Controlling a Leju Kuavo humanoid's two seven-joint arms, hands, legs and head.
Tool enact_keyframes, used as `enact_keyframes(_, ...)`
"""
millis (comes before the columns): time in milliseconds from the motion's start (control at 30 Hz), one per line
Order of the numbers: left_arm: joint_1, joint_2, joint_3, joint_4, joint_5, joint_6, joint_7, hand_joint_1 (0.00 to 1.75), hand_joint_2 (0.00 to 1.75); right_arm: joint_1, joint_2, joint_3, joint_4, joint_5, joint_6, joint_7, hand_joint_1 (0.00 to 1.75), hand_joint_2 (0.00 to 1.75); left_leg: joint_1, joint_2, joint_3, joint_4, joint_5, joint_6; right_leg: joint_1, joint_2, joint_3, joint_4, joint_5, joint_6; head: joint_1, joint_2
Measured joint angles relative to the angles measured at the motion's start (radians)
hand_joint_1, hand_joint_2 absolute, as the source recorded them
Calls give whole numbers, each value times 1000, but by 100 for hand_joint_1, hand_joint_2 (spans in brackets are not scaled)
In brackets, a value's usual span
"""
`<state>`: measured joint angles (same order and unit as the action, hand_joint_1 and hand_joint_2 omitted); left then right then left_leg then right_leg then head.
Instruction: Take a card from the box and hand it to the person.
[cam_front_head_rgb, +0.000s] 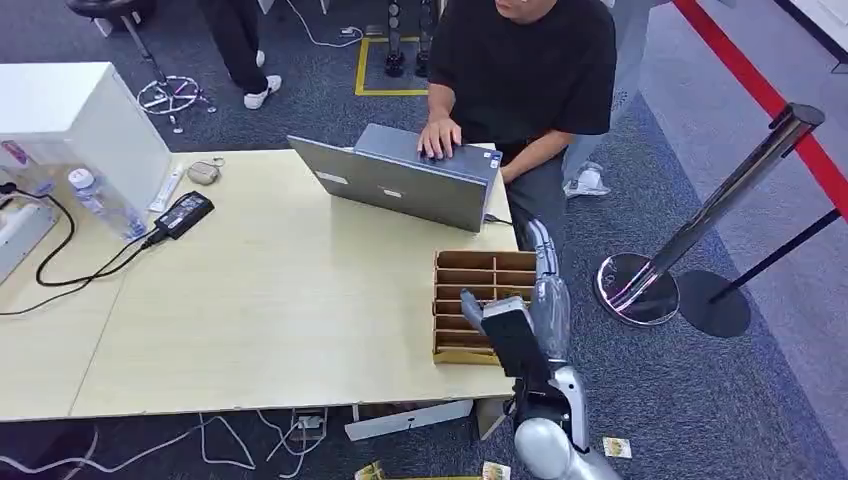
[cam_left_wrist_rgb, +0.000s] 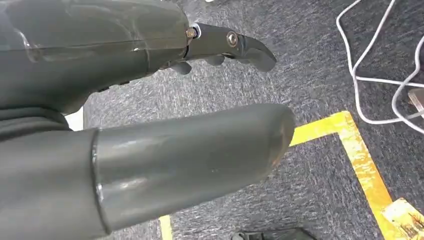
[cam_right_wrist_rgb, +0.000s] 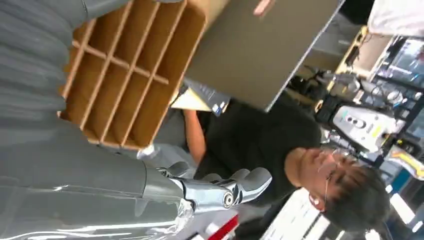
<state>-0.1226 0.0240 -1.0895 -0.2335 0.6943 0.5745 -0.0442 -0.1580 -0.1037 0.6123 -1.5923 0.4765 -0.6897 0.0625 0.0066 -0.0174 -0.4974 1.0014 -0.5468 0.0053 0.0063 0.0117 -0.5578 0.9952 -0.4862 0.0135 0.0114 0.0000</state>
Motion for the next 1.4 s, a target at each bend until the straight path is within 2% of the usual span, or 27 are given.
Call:
enact_keyframes(167,0,-2,6,0,11,0,0,0,0,39,17,14,-25,17,0,1,0,175,0,0,0,0,0,0,0,0,0,0,0,0,0,0)
enact_keyframes(300,1,-2,14,0,20,0,3,0,0,70,19,21,-27,-49,0,9,0,175,0,0,0,0,0,0,0,0,0,0,0,0,0,0)
enact_keyframes(467,1,-3,24,0,30,6,6,0,0,105,28,30,-26,-116,0,-21,0,175,0,0,0,0,0,0,0,0,0,0,0,0,0,0)
enact_keyframes(1400,1,-11,42,0,36,17,2,0,0,148,58,31,10,-69,0,-69,0,175,0,1,0,0,0,0,0,0,0,0,0,0,0,0)
